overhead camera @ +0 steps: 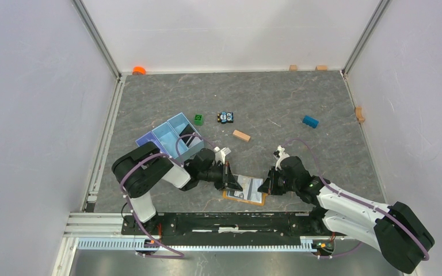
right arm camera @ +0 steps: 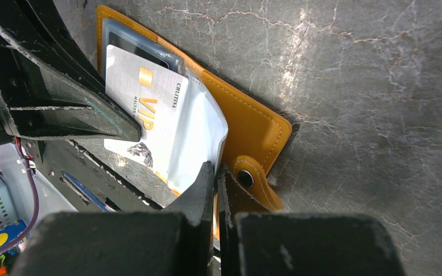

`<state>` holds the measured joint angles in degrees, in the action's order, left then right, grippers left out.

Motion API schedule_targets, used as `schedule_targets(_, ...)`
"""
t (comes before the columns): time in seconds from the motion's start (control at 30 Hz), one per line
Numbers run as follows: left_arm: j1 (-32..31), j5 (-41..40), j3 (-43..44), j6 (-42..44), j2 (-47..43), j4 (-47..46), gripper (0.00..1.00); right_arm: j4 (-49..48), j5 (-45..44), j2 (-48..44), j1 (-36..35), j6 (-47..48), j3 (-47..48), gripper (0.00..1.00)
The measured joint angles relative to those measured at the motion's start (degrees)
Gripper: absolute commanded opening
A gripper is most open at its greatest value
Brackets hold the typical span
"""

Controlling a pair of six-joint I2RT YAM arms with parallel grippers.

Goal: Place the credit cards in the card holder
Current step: Insert the credit card into the card holder.

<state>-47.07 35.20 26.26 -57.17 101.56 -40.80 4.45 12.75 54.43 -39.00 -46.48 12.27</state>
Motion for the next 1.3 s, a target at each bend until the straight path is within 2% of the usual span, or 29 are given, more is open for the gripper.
schedule_targets(0.6,-2.49,-3.15,-1.25,-3.45,1.38,-5.29,0.03,0.09,0.02,-0.17,0.02,-0.02,0.00,0.00)
schedule_targets(0.77,-2.97,-4.13,-0.96,-3.58,0.94,-4.31,0.15,0.61,-0.24,-0.66,0.04,-0.02,0.00,0.00)
schedule_targets(1.07,-4.31,-9.01,3.28,1.11,-5.51,12.20,0.31,0.96,-0.61,-1.11,0.00,0.00,0.00,0.00)
schedule_targets(1.3,-4.33,-11.56,6.27,5.01,-8.72,21.20,0.43,0.98,-0.61,-1.11,0.00,0.04,0.00,0.00)
